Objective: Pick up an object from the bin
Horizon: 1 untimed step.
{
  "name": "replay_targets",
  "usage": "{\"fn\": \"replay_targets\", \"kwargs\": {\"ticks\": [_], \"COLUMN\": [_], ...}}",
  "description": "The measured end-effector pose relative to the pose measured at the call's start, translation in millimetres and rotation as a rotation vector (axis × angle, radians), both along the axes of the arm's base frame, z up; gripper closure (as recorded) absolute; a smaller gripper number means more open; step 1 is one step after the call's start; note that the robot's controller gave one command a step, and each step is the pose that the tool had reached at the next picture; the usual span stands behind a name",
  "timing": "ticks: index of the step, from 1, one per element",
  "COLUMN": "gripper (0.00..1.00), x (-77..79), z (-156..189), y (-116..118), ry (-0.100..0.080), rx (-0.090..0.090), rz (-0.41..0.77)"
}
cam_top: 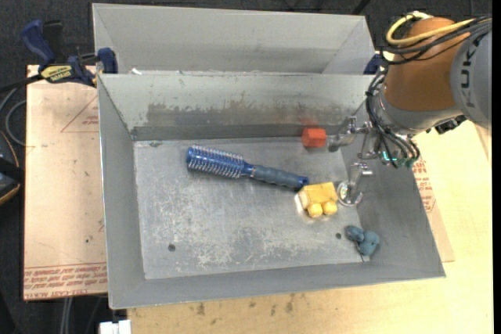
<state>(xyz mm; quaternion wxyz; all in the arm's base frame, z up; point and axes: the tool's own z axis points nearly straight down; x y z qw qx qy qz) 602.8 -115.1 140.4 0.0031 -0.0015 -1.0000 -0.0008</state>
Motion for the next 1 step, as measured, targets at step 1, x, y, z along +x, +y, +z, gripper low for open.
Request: {"fn": "replay_targets", "kwargs": {"ticks": [1], "gripper": [0.00], "x": [24.8], "z": [-65.8], "y": [76.8], "ry": [-0.014], "rx": [0.003], "rz": [0.016]}}
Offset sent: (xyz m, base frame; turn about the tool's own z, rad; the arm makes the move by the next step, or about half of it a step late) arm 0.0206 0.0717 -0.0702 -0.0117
